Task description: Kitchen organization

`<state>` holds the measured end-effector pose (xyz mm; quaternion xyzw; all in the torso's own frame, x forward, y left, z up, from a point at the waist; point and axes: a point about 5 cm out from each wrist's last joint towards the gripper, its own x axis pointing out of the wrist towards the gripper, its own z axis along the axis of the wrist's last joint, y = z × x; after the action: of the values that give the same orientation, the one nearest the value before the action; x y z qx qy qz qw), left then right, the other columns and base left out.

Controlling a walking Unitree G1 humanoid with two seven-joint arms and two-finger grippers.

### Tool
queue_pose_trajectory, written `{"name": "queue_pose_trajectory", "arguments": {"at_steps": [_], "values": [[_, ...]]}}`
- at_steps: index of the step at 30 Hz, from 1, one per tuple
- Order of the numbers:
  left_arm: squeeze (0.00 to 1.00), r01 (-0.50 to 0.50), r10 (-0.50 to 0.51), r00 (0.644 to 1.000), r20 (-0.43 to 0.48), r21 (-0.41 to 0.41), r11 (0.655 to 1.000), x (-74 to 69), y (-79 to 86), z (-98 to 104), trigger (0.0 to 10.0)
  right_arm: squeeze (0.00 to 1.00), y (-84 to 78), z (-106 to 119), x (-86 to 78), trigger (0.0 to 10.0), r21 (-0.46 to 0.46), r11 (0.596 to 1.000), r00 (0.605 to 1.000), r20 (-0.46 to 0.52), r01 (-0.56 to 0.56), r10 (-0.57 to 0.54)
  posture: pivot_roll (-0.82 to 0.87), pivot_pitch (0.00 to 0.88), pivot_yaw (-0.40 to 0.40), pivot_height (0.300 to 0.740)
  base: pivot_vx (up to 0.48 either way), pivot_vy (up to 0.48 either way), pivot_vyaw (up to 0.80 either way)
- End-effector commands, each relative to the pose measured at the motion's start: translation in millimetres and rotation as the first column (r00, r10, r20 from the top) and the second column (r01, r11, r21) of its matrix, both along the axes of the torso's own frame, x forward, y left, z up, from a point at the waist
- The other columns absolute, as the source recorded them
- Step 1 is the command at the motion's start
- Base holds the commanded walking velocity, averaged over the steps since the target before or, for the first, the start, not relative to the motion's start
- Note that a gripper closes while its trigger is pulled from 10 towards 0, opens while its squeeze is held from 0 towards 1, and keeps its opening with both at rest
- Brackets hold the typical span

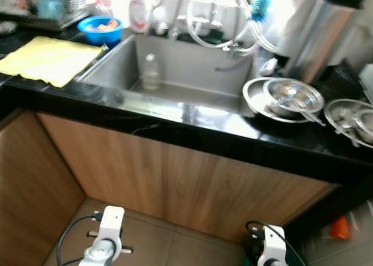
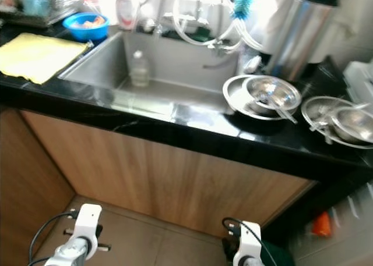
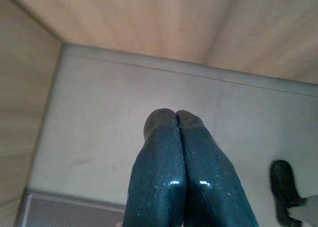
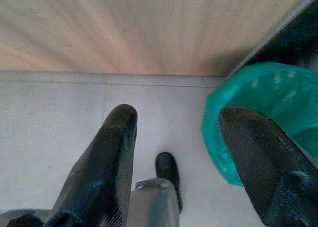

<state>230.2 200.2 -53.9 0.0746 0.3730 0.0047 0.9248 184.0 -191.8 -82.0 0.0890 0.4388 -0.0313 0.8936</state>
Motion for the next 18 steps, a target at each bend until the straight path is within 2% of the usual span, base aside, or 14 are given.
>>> {"name": "queue_pose_trajectory", "arguments": {"at_steps": [1,18], "values": [[0.00,-0.013,0.013,1.000,-0.019,0.004,1.000,-6.6,4.7,-3,10.0,0.00,0.2,1,2.8,10.0,-0.001,1.000,1.000,0.004,0.001,-0.001,0.05,0.000,-0.062,0.740,0.000,0.000,-0.64],[0.00,0.000,0.000,1.000,-0.028,0.003,1.000,-7.7,1.9,-5,10.0,0.00,-10.2,-2,-6.3,10.0,-0.008,1.000,1.000,-0.019,0.013,-0.013,0.05,0.000,-0.062,0.740,0.000,0.000,-0.65]]}}
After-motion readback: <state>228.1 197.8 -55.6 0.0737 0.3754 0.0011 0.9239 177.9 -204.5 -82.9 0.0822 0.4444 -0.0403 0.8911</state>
